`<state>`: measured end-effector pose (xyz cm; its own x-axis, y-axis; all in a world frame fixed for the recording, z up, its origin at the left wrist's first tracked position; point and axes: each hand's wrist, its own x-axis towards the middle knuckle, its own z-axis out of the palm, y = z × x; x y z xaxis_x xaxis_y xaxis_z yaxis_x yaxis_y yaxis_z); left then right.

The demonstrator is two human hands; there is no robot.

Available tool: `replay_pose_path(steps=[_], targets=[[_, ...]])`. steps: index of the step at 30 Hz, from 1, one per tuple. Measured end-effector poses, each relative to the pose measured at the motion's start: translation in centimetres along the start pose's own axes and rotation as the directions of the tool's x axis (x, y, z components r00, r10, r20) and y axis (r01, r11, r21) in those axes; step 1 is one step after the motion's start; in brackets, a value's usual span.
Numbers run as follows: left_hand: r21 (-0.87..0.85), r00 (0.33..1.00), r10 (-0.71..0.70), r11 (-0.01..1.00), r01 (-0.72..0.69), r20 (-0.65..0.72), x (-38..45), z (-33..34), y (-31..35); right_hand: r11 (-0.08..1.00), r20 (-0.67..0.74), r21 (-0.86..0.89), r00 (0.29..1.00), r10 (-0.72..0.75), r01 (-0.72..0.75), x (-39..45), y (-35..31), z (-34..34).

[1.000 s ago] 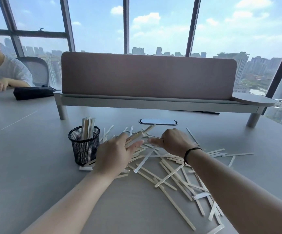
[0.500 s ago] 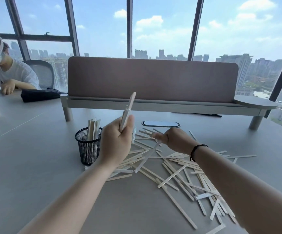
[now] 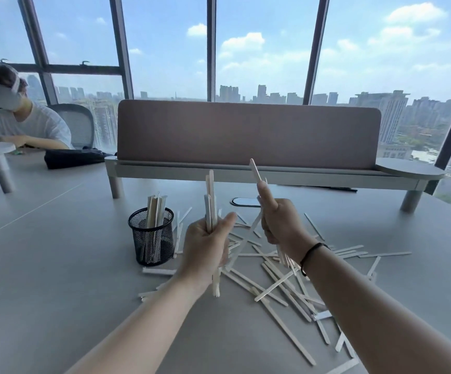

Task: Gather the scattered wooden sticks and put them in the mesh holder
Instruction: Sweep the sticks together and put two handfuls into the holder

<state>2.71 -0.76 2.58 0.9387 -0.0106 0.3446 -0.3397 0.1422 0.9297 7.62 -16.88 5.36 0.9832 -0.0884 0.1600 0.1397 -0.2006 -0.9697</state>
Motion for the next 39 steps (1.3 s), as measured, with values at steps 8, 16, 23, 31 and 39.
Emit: replay_pose_path(steps=[8, 16, 23, 31, 39], targets=[[0.145, 0.998, -0.011, 0.989, 0.003, 0.056, -1.7, -0.2, -2.8, 0.952, -0.055, 0.298, 0.997, -0.058, 0.072, -1.7, -0.5, 2.5], [0.228, 1.000, 0.030, 0.973, -0.030, 0.005, -1.6, 0.0, -2.8, 0.916, -0.039, 0.398, 0.998, -0.045, 0.057, -2.7, 0.5, 3.4], [0.229, 1.000, -0.001, 0.974, 0.006, -0.019, -1.4, -0.3, -3.1, 0.950, -0.148, 0.299, 0.988, -0.050, 0.093, -2.9, 0.1, 4.0], [0.258, 0.999, 0.020, 0.966, -0.009, -0.038, -1.3, -0.6, -3.1, 0.896, -0.182, 0.439, 0.983, 0.017, 0.065, -2.1, -0.3, 4.0], [0.177, 0.998, -0.001, 0.984, 0.013, -0.068, -1.0, -0.6, -2.7, 0.923, -0.203, 0.355, 0.976, -0.076, 0.146, -0.9, 0.2, 3.3]])
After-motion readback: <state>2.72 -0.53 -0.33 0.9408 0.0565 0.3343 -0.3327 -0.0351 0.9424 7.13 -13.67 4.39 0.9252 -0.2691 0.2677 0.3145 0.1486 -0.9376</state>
